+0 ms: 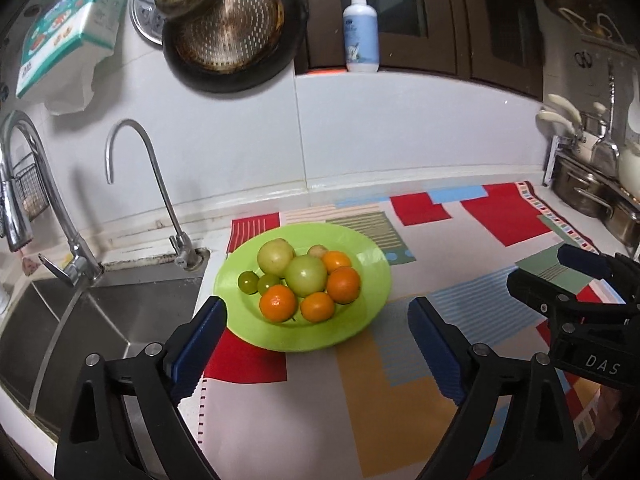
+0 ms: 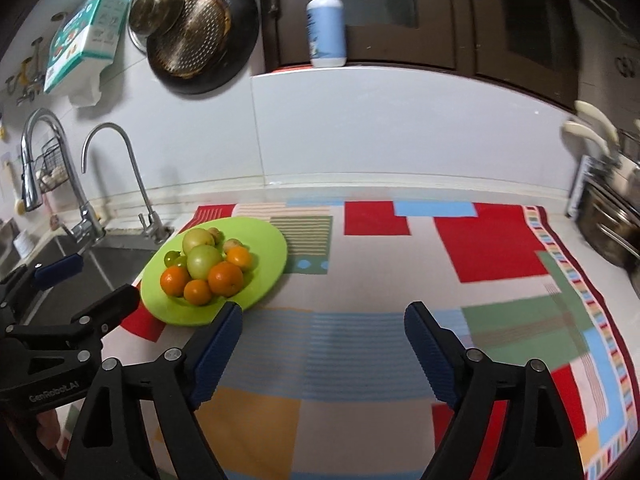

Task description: Organize fruits

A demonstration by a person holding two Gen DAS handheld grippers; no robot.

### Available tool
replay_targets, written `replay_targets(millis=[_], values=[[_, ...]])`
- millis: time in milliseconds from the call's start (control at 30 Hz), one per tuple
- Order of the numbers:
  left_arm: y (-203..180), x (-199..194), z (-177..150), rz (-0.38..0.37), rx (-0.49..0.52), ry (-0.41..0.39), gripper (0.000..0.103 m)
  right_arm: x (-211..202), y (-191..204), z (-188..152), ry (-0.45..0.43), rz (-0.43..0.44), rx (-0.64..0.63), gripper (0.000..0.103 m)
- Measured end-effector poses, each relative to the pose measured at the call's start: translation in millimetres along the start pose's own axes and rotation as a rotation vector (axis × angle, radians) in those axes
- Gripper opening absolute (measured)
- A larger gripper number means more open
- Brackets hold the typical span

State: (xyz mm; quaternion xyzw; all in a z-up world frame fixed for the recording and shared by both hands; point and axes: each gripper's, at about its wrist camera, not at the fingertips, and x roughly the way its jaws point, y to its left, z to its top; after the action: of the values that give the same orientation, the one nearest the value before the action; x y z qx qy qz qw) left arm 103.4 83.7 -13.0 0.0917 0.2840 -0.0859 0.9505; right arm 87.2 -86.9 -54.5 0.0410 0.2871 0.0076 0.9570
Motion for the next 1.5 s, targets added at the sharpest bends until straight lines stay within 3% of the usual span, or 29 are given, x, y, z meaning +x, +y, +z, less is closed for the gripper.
replay_targets(millis=[800, 1500], values=[[-33, -124, -35, 0.06, -0.055, -0.084, 0.103, -122, -25, -45, -0.082, 0.006, -0.018, 0.091], [-53, -185, -60, 0.091, -0.048, -0.113, 0.103, -185, -30, -75, -0.124, 0.024, -0.027, 0.092]])
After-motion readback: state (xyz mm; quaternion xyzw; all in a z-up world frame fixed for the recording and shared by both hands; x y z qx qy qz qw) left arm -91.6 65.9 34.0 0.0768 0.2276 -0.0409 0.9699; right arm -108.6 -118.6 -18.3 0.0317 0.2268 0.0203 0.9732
